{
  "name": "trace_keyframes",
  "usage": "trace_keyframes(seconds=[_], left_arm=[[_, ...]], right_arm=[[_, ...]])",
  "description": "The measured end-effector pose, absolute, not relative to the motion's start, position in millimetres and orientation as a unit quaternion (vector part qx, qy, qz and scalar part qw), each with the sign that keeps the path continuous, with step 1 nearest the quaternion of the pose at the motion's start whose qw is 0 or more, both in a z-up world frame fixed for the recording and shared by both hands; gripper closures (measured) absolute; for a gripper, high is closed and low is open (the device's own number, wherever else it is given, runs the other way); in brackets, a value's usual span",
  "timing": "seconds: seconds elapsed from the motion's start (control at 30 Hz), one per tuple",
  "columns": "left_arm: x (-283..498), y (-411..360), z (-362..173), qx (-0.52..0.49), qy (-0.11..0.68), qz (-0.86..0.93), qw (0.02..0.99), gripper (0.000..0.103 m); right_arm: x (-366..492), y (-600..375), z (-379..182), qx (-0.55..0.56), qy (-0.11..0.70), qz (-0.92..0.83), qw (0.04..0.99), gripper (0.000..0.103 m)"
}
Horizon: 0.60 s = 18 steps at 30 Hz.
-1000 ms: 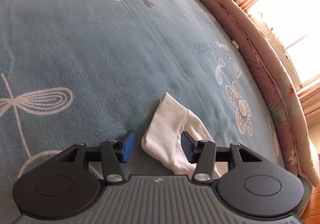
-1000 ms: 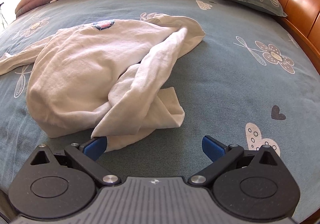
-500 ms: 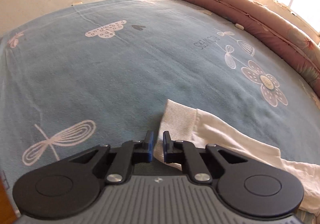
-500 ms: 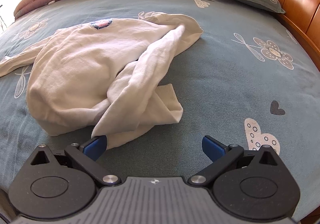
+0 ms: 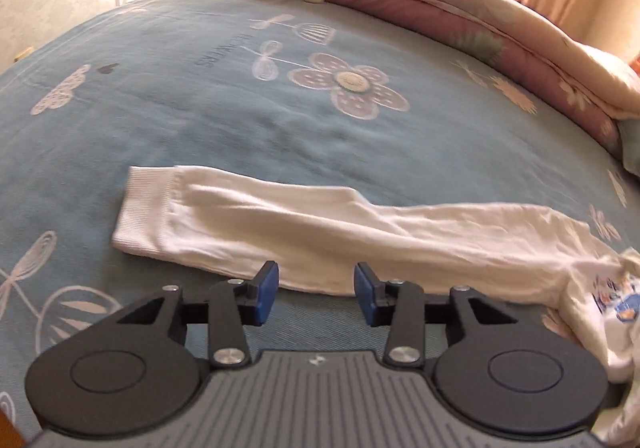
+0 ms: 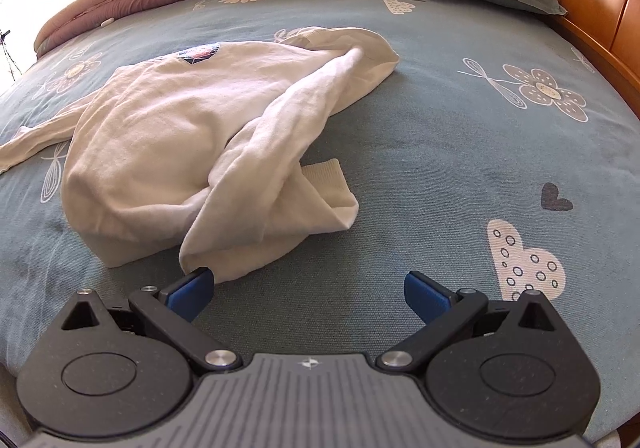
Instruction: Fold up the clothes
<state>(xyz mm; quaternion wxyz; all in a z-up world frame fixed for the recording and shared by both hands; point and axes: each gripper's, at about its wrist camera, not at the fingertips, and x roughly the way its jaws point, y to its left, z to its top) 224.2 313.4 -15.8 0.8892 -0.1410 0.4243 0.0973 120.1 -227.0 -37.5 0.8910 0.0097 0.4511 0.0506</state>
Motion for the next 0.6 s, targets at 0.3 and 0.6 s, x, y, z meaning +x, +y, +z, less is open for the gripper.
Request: trace_keyframes(seconds=[0.3,0.6], left_arm=[[227.2,140.3,-22.8,-0.061,0.454,-0.101,0.883,0.055],[203.0,37.9,39.5,-0.003,0.397,-0.216,0.892,0.038]], right_arm=[[111.6,-243.7,-70.0,-0.008,0.476,0.030,0.879,0.000],[101.4,-246.5,-75.2,-0.024,0.436,0.047,0.898,0.000]])
